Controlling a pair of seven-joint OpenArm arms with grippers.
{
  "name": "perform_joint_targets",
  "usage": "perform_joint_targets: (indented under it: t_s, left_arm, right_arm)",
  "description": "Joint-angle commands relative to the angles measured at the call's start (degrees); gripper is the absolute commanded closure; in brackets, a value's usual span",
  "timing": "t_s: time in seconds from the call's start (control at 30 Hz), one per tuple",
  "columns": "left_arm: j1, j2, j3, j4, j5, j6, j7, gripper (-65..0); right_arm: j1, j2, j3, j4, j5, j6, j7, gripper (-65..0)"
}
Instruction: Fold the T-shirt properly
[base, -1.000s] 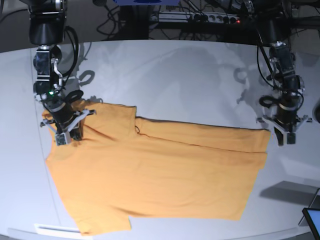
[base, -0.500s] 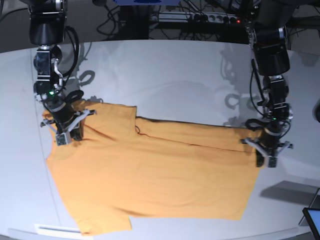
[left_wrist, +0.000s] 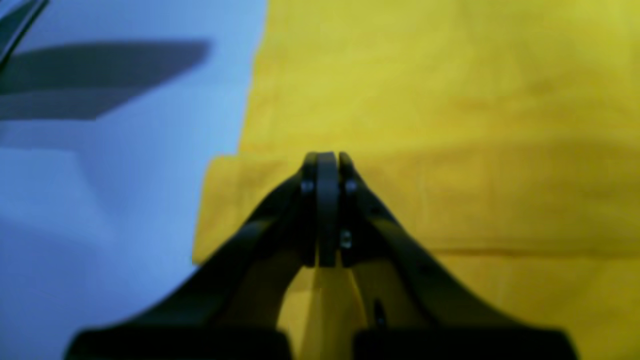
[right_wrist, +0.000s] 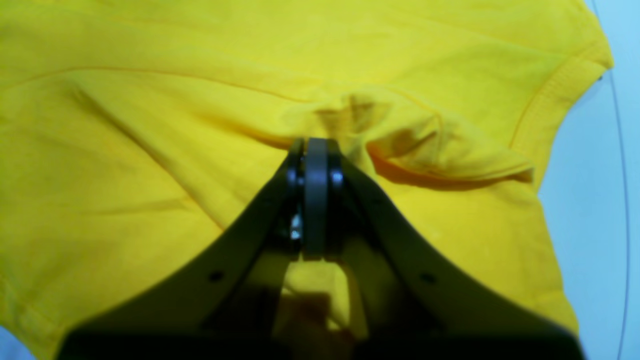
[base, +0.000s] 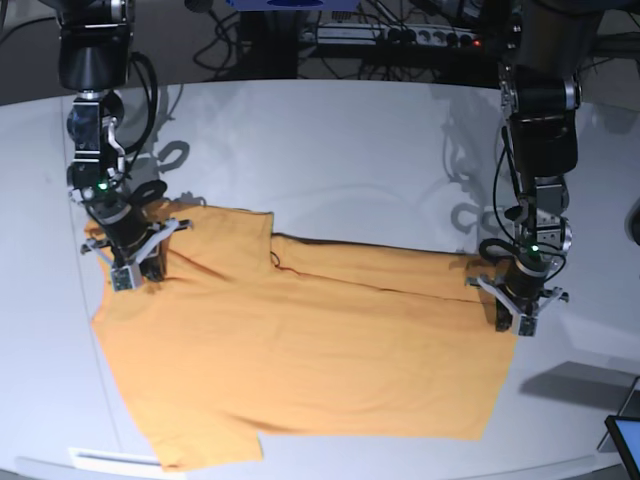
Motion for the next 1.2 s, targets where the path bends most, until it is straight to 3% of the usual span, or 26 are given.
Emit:
perform_joint_targets:
  t_s: [0.0,0.23,0.4,0.6,0.73,0.93,1.17]
  left_arm:
    - [-3.15,-0.96,0.89,-0.41,-0.64,0.51,-2.93,0.0]
    - [-8.33,-0.43,2.03,-12.19,-0.64,0.51,-5.13,0.0]
    - [-6.4,-0.35,2.12,-13.86,-0.64,0.51,-4.87,0.0]
    - [0.11,-0.79,1.5,-10.96,-0.73,0.51,-4.78,0.0]
    - [3.8,-1.84,1.33,-6.3,-0.9,0.51,-1.0,0.0]
    - [8.99,-4.39,1.24,1.88,-8.55,0.51,3.31,0.0]
    - [15.23,-5.18,1.24,7.86,-9.69,1.03,4.89,0.0]
  right_arm:
    - [0.47,0.33,0.05,0.07,-0.8,0.16,-2.17,0.0]
    - [0.47,0.33,0.05,0.07,-0.8,0.16,-2.17,0.0]
    - [0.56,0.33,0.05,0.07,-0.8,0.16,-2.17,0.0]
    - [0.2,1.12,0.05,0.07,-0.8,0.25,-2.26,0.0]
    - [-0.59,1.65,0.05,0.33,-0.8,0.34,-2.26,0.0]
    - [-1.55,1.74,0.05,0.6,-0.8,0.42,-3.14,0.0]
    - [-2.35,1.74,0.05,0.77,-0.8,0.42,-4.98,0.0]
